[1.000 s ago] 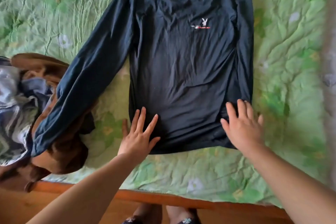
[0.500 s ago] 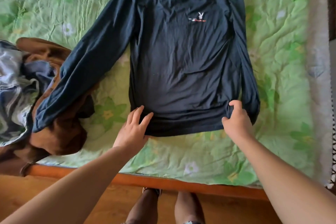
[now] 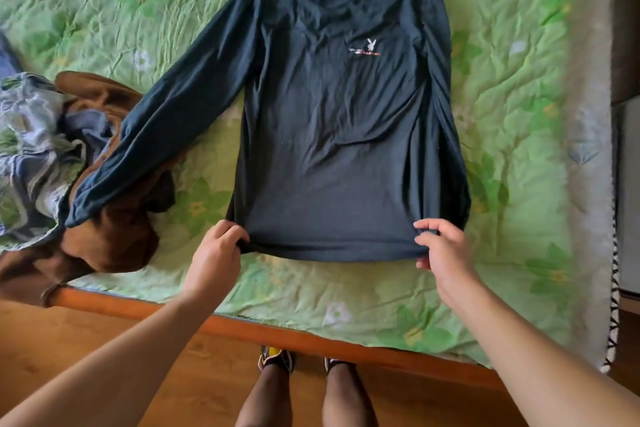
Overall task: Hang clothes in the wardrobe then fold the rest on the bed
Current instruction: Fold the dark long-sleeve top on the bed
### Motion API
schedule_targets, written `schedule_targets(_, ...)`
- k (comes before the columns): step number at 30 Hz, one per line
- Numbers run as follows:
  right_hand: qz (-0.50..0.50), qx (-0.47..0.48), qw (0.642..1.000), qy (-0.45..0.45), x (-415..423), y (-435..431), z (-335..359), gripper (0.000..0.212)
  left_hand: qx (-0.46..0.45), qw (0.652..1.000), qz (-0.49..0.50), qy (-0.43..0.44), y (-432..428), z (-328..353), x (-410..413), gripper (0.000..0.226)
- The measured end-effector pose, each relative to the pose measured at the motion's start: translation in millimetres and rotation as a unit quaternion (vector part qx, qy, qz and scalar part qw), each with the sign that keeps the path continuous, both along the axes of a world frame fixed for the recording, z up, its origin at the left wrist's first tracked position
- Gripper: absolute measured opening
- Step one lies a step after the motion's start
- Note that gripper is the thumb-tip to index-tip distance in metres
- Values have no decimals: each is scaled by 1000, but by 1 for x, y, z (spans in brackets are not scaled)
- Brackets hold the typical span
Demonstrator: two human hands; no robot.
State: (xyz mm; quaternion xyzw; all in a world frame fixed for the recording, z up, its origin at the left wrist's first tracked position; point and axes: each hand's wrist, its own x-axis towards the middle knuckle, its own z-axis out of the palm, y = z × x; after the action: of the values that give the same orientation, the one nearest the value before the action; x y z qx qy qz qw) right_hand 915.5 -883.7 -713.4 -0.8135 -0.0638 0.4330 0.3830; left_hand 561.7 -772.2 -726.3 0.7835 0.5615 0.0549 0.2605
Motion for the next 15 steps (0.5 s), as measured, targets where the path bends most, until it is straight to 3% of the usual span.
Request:
schedule_targets(2,30,37,999,-7,1,2,5,42,9,1000,11,-2,-1,1,-1,34)
schedule_targets(4,141,17,983,-116,4,5,2,58,13,999,40,-2,2,-2,-1,33)
schedule_targets(6,241,-16,919,-312,9,9,-7,53,5,997,78,-2,5,-7,-2,33)
schedule_targets(8,250,-4,876,-412,14,14,-13,36,-7,993,116,-6,6,-13,0,31)
schedule_targets(10,203,-21,887,-413,18,22,-19,27,-18,988,155,-9,8,-17,2,29)
schedule_targets(13,72,-65,945,-313,20,36,-21,26,-56,977,207,-4,9,-18,6,29)
schedule_targets(15,-10,-56,965,-256,17,43,-19,30,-84,966,243,-10,12,-15,9,30)
